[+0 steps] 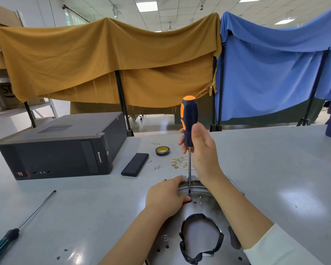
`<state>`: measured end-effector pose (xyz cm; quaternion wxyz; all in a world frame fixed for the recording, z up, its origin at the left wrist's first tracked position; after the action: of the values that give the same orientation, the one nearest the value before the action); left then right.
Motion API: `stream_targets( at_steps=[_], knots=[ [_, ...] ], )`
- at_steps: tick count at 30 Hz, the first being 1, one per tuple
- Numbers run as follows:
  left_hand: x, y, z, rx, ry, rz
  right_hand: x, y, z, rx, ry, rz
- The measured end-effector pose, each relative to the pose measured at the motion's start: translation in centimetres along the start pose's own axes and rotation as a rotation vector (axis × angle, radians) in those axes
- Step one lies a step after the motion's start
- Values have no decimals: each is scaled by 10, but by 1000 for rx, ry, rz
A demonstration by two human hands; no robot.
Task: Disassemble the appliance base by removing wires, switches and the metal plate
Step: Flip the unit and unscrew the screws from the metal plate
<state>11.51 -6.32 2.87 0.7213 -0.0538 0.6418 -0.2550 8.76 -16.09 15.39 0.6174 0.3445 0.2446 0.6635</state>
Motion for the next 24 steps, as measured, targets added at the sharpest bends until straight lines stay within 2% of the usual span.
stream_targets(
  at_steps=[4,8,15,24],
  knots=[
    [0,-1,0,8,2,0,-4,-1,2,23,-8,91],
    [-1,-1,-1,10,6,-10,-4,-2,1,9,-10,25],
    [-2,-3,-3,19,7,-7,-6,-9,1,75,-17,65],
    [-7,-4,-5,18,-16,-99,-7,-9,1,49,-16,83]
  ],
)
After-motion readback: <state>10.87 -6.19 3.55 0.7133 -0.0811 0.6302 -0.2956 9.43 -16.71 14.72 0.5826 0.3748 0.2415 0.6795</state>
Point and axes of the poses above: each hand's wrist, its own z-axis towards the middle knuckle, its own x-axis out of the palm, y = z × x, the point moved 8 cm from there along z, towards the middle knuckle, and after that the axes turned 3 degrees about -z, right-handed, at the moved point
